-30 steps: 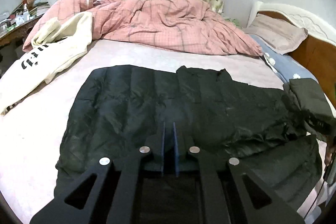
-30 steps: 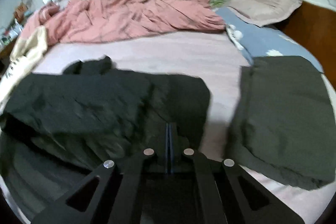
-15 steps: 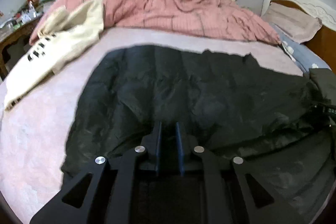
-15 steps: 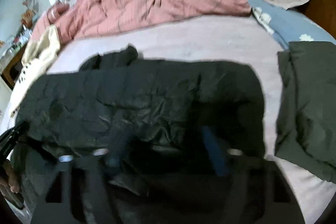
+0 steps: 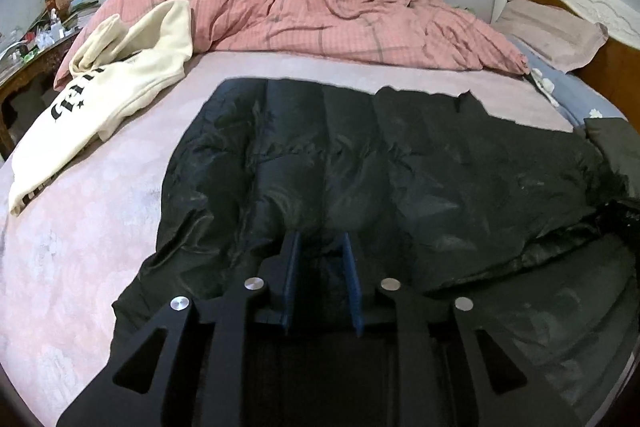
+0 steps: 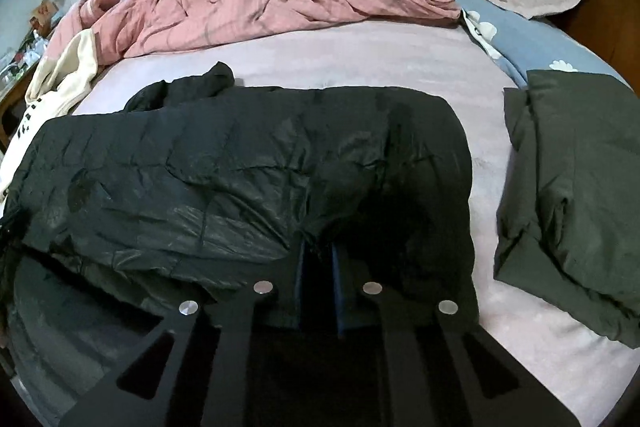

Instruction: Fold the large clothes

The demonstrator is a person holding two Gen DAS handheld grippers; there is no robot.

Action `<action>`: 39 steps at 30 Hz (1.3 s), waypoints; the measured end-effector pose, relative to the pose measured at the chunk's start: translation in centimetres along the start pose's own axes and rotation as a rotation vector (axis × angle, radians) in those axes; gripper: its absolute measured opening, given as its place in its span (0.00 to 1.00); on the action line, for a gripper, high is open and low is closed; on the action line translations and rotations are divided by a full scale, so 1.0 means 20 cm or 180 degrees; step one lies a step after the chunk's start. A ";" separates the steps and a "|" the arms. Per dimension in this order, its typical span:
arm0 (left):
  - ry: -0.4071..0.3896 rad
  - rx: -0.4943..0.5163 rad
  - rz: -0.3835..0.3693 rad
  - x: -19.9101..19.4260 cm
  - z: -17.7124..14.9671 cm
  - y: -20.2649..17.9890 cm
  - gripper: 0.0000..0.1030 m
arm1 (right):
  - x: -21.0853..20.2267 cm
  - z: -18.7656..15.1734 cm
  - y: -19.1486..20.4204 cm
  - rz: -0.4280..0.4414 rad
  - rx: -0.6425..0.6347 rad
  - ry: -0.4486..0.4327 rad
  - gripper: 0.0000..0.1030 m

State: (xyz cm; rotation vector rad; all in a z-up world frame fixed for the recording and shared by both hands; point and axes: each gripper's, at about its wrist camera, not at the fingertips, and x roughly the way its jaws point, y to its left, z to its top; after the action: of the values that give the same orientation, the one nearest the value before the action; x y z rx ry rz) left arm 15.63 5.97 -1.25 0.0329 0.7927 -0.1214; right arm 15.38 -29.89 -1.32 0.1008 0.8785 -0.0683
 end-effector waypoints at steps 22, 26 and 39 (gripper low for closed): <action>-0.0941 0.0721 -0.0122 -0.66 -0.45 -0.24 0.75 | -0.79 -0.69 0.26 0.0237 -0.0387 -0.1291 0.87; -0.0851 0.0822 -0.0160 -0.69 -0.57 -0.27 0.92 | -0.79 -0.81 0.39 0.0088 -0.0877 -0.1204 0.87; -0.0308 0.1058 -0.0030 -0.55 -0.76 -0.31 0.92 | -0.62 -0.98 0.51 -0.0233 -0.1456 -0.0636 0.87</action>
State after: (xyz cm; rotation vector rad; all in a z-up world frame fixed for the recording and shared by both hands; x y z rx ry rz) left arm -3.59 2.09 -3.97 0.3353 0.6695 -0.2609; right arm -6.57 -17.29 -3.59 -0.3604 0.6797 0.0546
